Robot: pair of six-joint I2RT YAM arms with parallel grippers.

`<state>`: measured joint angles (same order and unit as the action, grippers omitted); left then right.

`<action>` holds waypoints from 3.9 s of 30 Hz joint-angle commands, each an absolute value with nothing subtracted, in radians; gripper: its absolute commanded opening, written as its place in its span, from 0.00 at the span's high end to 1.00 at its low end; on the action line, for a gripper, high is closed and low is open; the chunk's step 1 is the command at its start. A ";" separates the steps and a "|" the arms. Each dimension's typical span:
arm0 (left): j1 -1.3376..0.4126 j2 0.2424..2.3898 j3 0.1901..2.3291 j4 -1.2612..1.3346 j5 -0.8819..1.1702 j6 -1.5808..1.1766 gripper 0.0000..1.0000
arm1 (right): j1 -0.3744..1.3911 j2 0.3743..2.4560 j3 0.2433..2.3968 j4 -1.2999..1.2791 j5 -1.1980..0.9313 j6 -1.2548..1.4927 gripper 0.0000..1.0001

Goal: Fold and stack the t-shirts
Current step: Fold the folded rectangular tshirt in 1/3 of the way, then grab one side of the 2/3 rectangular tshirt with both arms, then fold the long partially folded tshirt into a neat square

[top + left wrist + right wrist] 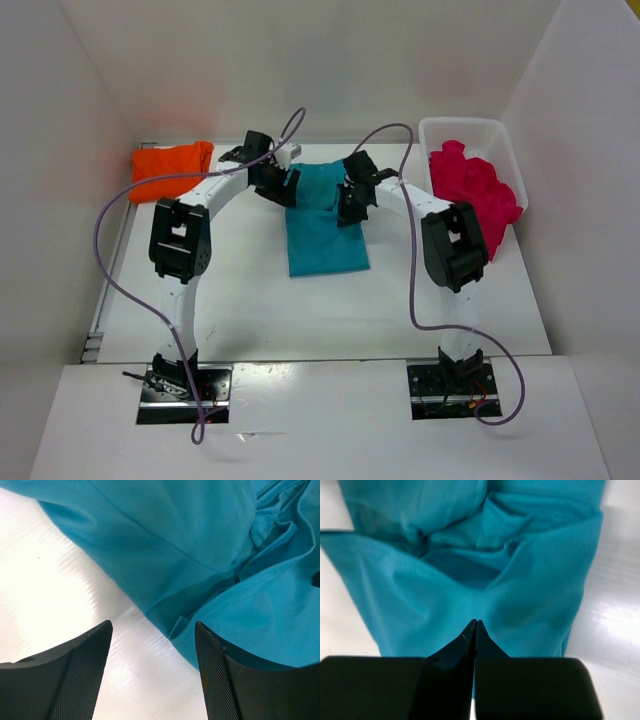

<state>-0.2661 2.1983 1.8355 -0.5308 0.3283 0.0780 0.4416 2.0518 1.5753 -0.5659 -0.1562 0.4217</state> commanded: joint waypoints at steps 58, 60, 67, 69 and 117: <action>-0.466 1.942 1.212 -0.489 0.528 0.034 0.46 | 0.411 1.726 1.035 -0.474 -0.193 0.571 0.42; -0.466 1.942 1.212 -0.489 0.528 0.034 0.62 | 0.411 1.726 1.035 -0.474 -0.193 0.571 0.49; -0.466 1.942 1.223 -0.489 0.499 0.043 0.93 | 0.411 1.736 1.045 -0.474 -0.172 0.571 0.80; -0.457 1.942 1.223 -0.500 0.483 0.052 0.97 | 0.411 1.736 1.054 -0.494 -0.158 0.562 0.69; -0.488 1.686 1.500 -1.282 0.448 0.382 1.00 | 0.733 1.259 1.061 -0.896 -0.311 0.819 1.00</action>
<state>-0.4889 1.6855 1.4330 -1.1763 0.4259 0.3435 0.7429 1.2621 0.9997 -0.8177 -0.2802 0.8223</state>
